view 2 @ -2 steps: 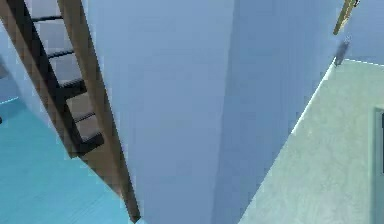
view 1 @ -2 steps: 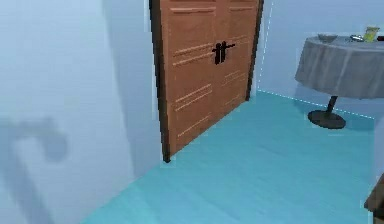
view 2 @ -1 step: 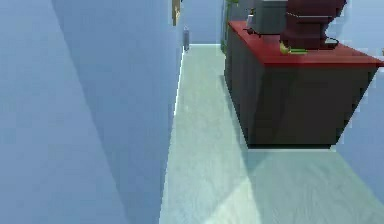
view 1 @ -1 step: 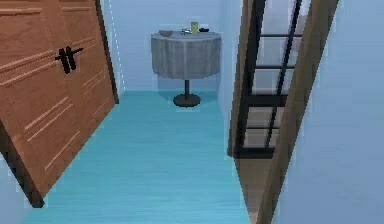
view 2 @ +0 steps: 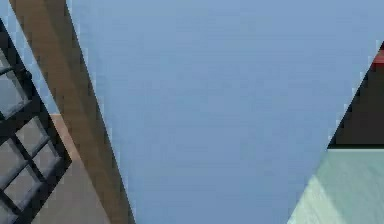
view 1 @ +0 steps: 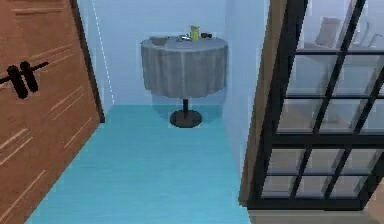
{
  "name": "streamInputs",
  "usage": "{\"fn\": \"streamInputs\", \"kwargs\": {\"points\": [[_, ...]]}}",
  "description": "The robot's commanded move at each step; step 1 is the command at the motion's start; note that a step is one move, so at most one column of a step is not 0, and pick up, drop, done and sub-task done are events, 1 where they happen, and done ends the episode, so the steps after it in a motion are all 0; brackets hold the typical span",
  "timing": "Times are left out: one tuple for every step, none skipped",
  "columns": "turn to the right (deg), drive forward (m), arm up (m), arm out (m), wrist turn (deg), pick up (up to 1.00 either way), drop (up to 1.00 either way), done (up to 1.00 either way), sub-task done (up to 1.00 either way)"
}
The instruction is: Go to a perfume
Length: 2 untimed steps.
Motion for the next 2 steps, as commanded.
{"fn": "streamInputs", "kwargs": {"points": [[0.0, 0.5, 0.0, 0.0, 0.0, 0.0, 0.0, 0.0, 0.0], [45.0, 0.0, 0.0, 0.0, 0.0, 0.0, 0.0, 0.0, 0.0]]}}
